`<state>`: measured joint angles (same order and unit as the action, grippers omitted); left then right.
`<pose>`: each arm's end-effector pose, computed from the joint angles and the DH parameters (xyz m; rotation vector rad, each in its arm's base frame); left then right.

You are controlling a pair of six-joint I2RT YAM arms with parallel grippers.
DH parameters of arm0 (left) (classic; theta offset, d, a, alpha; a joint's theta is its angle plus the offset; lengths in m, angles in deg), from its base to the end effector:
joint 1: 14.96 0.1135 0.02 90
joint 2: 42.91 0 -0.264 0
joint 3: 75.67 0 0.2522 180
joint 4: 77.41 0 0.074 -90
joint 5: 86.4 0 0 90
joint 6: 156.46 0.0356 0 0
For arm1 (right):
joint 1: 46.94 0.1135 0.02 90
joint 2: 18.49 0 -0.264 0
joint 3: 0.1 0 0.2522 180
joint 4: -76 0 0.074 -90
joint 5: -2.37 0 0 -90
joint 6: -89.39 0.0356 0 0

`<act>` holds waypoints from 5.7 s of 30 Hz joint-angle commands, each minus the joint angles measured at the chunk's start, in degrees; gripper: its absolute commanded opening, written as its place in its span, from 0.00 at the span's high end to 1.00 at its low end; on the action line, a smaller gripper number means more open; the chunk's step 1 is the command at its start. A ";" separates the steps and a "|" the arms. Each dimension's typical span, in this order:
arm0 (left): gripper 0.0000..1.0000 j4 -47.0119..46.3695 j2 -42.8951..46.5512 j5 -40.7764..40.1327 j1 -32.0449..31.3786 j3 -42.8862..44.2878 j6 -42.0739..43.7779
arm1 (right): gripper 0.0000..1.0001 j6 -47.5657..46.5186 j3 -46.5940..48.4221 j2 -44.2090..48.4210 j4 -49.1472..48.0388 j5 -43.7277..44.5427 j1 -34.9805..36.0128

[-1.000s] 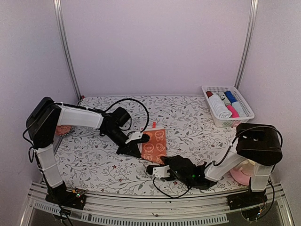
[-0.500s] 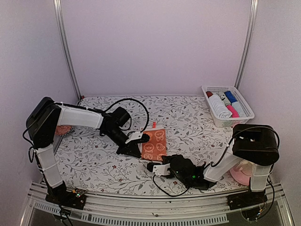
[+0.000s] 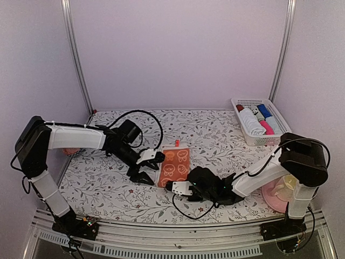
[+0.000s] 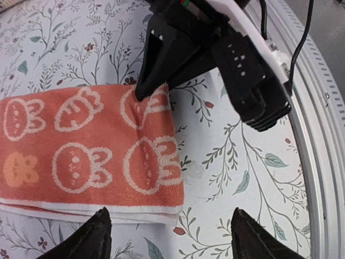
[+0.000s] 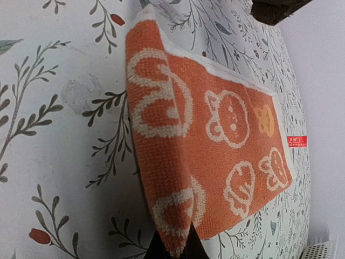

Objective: Roll the towels
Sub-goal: Roll the towel at the center of the board.

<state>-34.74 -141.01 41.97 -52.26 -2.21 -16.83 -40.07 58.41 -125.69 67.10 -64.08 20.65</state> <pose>0.2457 -0.2150 0.1757 1.8922 1.7365 -0.8311 0.1452 0.3149 0.1080 -1.6369 1.4766 -0.1938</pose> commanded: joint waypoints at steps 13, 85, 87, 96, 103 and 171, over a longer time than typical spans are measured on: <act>0.32 -14.51 4.39 -9.10 -1.88 -8.78 -4.43 | 0.98 16.27 17.26 -2.60 34.44 -30.24 -9.30; 0.86 -4.99 -18.53 -16.85 -1.02 8.47 -18.58 | 0.45 28.86 25.21 -5.81 42.16 -47.27 -24.95; 0.86 -4.96 -18.60 -17.28 -0.98 8.57 -18.71 | 0.45 29.49 25.14 -5.30 41.76 -46.79 -25.24; 0.87 -4.83 -19.48 -17.63 -1.01 8.57 -18.77 | 0.42 31.26 24.95 -0.79 39.48 -42.71 -26.06; 0.87 -4.69 -19.56 -17.88 -0.99 8.68 -18.77 | 0.62 30.58 22.02 2.08 37.12 -49.53 -26.70; 0.45 -28.64 -0.30 -29.34 -7.64 -11.62 -1.25 | 0.88 42.76 27.06 -15.63 34.20 -56.71 -31.25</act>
<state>-54.98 -144.51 14.76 -56.21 -8.72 -24.81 1.15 85.60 -137.99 99.06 -122.05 -10.36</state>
